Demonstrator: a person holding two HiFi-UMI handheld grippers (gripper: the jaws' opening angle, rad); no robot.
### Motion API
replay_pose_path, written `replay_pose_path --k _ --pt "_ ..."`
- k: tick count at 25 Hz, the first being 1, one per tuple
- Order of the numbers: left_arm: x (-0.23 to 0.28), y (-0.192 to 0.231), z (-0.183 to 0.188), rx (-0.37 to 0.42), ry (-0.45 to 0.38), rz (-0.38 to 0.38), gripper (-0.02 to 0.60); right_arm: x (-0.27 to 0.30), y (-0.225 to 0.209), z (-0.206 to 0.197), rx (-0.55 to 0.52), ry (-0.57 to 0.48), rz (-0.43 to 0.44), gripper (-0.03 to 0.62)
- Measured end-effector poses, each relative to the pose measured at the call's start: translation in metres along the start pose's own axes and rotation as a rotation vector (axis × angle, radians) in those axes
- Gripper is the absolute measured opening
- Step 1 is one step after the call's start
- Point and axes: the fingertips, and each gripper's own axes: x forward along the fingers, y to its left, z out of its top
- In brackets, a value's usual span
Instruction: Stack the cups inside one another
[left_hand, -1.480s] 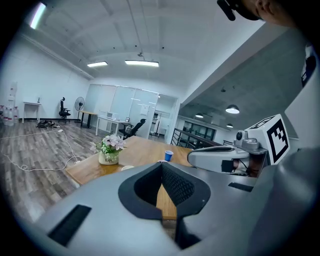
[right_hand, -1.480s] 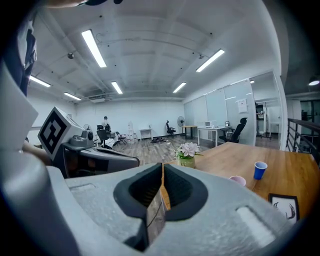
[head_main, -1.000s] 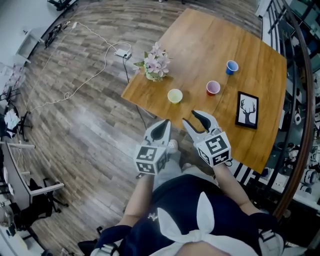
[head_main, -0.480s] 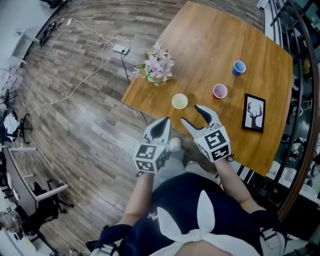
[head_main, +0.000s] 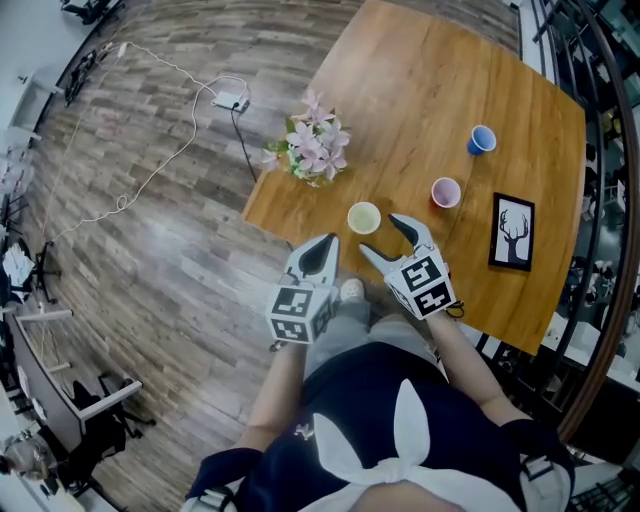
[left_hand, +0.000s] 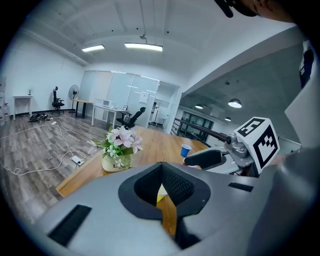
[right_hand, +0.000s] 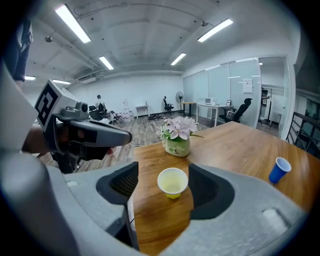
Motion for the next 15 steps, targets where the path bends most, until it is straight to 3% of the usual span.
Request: replay_pose_path --k 15 --pt "0.022 0.037 -0.01 -0.022 0.067 -0.021 0.017 0.055 -0.013 -0.037 0.006 0.157 -0.024 0.325"
